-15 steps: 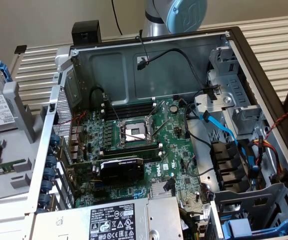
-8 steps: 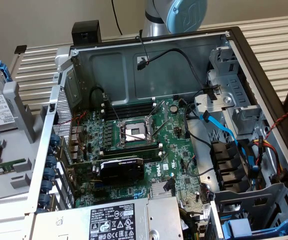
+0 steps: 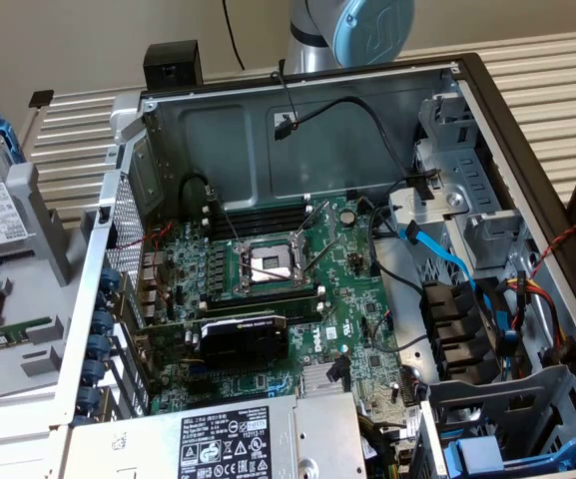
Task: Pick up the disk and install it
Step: 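Pick up the disk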
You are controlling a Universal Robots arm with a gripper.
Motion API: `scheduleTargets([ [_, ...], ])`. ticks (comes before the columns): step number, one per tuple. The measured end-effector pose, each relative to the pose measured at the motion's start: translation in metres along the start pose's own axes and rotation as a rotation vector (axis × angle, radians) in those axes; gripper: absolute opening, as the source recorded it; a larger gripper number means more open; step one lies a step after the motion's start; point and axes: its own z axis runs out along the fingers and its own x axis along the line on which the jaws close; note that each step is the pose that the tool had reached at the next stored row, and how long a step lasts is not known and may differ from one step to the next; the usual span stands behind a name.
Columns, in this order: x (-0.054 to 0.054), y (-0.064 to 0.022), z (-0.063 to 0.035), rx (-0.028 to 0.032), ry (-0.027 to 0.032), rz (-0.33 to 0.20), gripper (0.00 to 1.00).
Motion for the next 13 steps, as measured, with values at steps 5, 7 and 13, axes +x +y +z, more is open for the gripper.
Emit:
scheduleTargets([
  [5,0.0,0.0002,-0.0073,0.0051,0.0005,0.0,0.37],
  [7,0.0,0.0003,-0.0138,0.0058,0.0014,0.0,0.37],
  [13,-0.001,0.0008,-0.0342,0.0077,0.005,0.0,0.37],
])
